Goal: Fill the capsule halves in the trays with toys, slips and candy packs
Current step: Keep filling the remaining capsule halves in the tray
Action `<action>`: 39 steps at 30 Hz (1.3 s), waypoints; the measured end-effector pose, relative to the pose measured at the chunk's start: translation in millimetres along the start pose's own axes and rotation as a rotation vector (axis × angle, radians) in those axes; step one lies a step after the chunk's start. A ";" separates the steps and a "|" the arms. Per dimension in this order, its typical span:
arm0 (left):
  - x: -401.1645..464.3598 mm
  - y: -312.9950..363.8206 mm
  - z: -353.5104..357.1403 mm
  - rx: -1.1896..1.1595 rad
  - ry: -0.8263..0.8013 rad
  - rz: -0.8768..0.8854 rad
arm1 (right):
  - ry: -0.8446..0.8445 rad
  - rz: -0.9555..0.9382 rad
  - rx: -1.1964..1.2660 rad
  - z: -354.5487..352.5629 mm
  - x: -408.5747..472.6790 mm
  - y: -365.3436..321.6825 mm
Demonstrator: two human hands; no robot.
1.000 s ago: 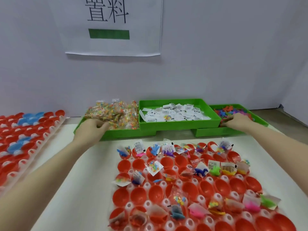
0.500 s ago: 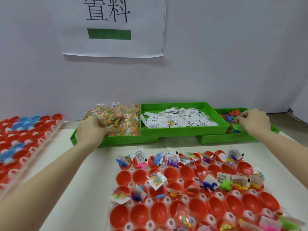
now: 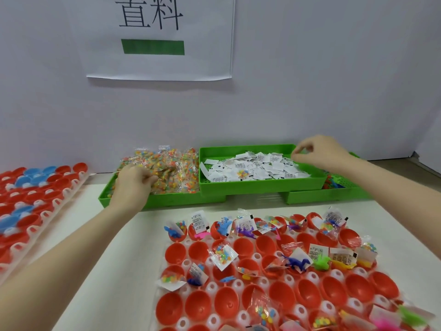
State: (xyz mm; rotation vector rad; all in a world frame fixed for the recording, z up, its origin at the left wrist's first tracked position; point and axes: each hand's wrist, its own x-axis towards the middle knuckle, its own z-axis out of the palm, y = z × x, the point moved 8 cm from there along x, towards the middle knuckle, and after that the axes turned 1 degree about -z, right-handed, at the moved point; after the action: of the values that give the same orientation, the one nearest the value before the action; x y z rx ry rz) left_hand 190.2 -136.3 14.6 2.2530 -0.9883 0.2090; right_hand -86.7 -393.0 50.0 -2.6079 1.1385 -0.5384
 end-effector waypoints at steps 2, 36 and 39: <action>-1.2 -1.6 0.1 -0.016 0.008 -0.018 | -0.172 -0.018 -0.224 17.8 0.0 -7.7; -27.3 -5.6 -33.3 -0.515 0.239 -0.129 | -0.051 0.168 0.133 6.4 0.5 5.1; -26.6 -10.5 -32.3 -0.519 0.224 -0.139 | -0.023 0.185 0.368 5.0 -0.7 2.8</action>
State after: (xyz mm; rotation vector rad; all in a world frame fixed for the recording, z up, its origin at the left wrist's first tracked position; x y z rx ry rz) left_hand 182.5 -94.9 23.8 1.7691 -0.6699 0.1224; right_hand -86.8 -393.9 44.4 -2.1682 1.1358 -0.6100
